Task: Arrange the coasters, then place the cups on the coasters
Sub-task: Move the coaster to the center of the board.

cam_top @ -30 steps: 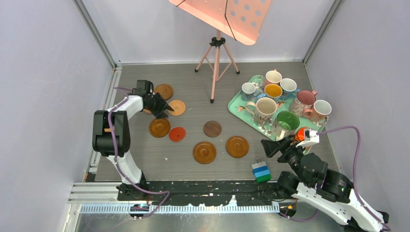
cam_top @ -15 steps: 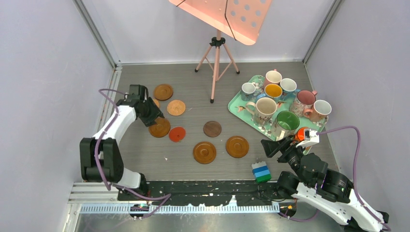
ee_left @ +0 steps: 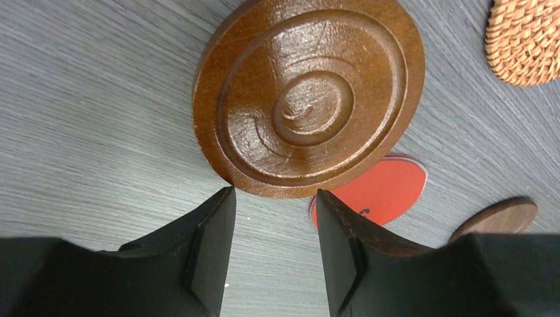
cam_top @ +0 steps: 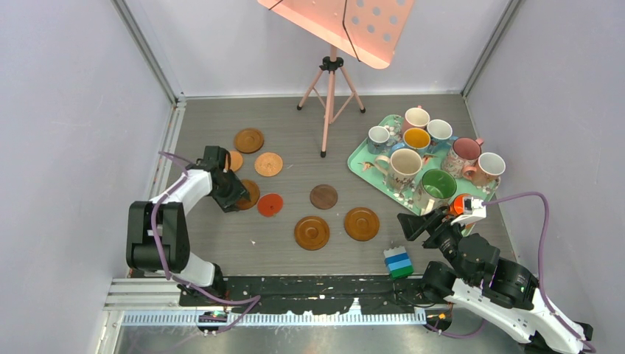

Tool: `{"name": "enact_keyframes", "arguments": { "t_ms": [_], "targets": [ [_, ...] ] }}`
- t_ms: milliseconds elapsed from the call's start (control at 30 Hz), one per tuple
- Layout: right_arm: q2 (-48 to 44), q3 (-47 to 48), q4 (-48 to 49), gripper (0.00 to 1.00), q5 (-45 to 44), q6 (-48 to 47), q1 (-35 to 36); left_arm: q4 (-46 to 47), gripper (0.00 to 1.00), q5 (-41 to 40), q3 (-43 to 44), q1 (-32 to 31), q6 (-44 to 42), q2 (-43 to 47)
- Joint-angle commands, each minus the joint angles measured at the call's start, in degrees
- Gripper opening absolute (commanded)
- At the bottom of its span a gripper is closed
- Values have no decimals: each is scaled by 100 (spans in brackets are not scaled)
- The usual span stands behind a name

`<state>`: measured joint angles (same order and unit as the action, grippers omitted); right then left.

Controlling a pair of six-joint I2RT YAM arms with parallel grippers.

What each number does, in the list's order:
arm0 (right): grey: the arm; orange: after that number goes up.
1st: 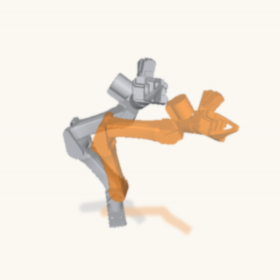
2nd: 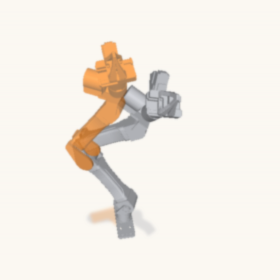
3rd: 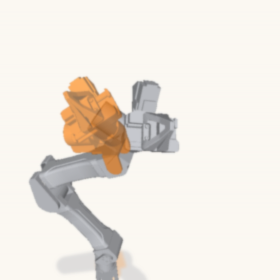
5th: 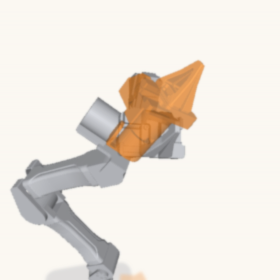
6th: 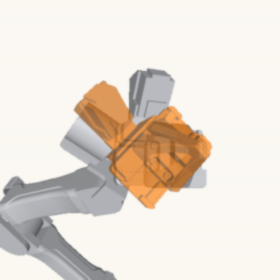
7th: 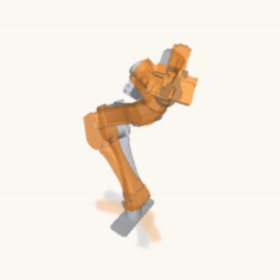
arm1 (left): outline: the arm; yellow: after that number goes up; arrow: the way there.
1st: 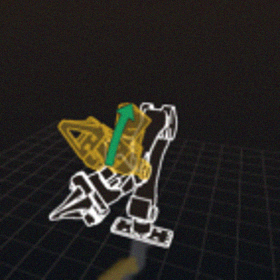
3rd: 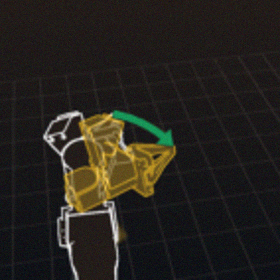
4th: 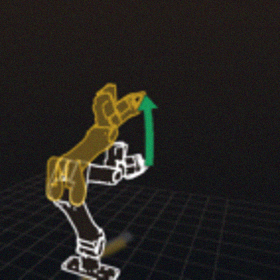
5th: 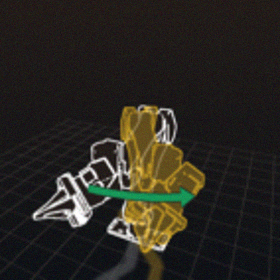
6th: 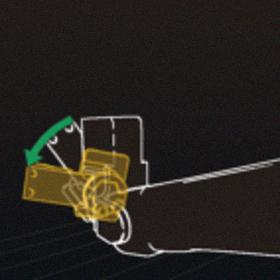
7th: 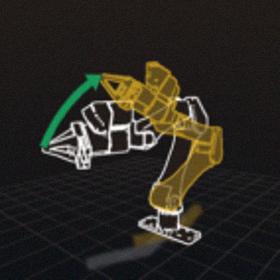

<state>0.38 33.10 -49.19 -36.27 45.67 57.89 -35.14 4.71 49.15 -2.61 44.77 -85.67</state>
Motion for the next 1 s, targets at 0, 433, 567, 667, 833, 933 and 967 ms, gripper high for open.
{"name": "enact_keyframes", "arguments": {
  "t_ms": [0, 433, 567, 667, 833, 933, 967],
  "targets": [
    [-592, 90, 95, 89, 1, 44, -6, 365, 50, -322, -91, 46, 120, 18],
    [-609, 96, 82, 89, -2, 72, -4, 508, 46, -28, 55, 96, 368, -199],
    [-610, 84, 76, 89, -3, 82, -6, 589, 44, 145, 98, 94, 438, -293],
    [-610, 91, 77, 89, -3, 83, -8, 633, 44, 248, 143, 94, 461, -364],
    [-607, 91, 86, 89, -20, 58, -6, 608, 42, 354, 258, 93, 470, -459],
    [-609, 87, 85, 89, -28, 49, -6, 440, 42, 153, 269, 86, 500, -328],
    [-610, 89, 85, 89, -29, 52, -6, 377, 42, 71, 264, 88, 510, -256]
  ]
}}
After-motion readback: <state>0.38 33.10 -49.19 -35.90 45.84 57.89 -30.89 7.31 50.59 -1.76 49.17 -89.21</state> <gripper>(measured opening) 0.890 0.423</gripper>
